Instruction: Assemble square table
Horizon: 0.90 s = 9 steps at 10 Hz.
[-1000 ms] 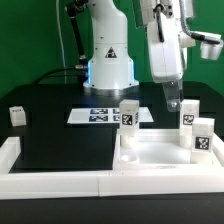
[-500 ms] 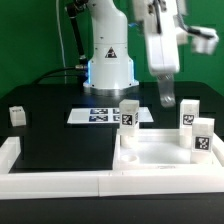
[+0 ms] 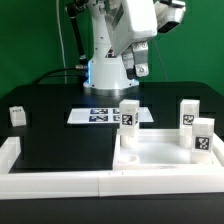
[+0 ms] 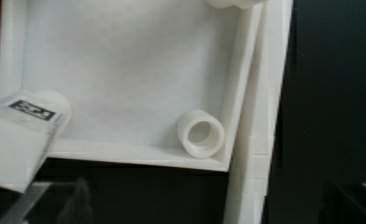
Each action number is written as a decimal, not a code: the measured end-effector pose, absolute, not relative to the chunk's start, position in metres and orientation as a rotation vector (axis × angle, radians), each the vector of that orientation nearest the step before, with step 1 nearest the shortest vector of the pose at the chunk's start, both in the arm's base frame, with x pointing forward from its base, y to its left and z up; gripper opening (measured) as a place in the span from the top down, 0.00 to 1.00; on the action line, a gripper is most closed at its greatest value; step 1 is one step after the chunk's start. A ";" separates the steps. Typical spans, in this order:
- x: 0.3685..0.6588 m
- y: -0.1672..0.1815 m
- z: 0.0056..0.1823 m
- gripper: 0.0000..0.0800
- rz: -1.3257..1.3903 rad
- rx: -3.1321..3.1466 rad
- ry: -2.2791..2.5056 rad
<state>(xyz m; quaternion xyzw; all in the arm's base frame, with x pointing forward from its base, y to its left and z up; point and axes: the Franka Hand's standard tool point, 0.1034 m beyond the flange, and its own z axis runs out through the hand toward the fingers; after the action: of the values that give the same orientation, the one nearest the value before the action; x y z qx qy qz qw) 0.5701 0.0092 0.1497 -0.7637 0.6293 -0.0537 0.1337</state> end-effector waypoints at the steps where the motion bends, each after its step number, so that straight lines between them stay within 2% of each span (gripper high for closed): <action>1: 0.570 0.009 0.149 0.19 -0.169 -2.281 1.747; 3: 0.569 0.007 0.149 0.19 -0.199 -2.398 1.593; 4: 0.559 -0.006 0.148 0.19 -0.264 -2.513 1.427; 6: 0.520 -0.049 0.143 0.19 -0.349 -2.740 1.046; 7: 0.502 -0.073 0.135 0.19 -0.384 -2.828 0.882; 9: 0.494 -0.085 0.127 0.19 -0.420 -2.949 0.631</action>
Offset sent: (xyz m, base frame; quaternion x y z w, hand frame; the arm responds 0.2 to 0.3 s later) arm -0.0375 -0.0253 -0.0023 0.0475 0.0099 -0.1873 0.9811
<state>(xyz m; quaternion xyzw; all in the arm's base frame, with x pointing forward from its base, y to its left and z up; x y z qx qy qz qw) 0.4942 -0.0853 0.1269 -0.9674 0.2068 -0.1377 0.0484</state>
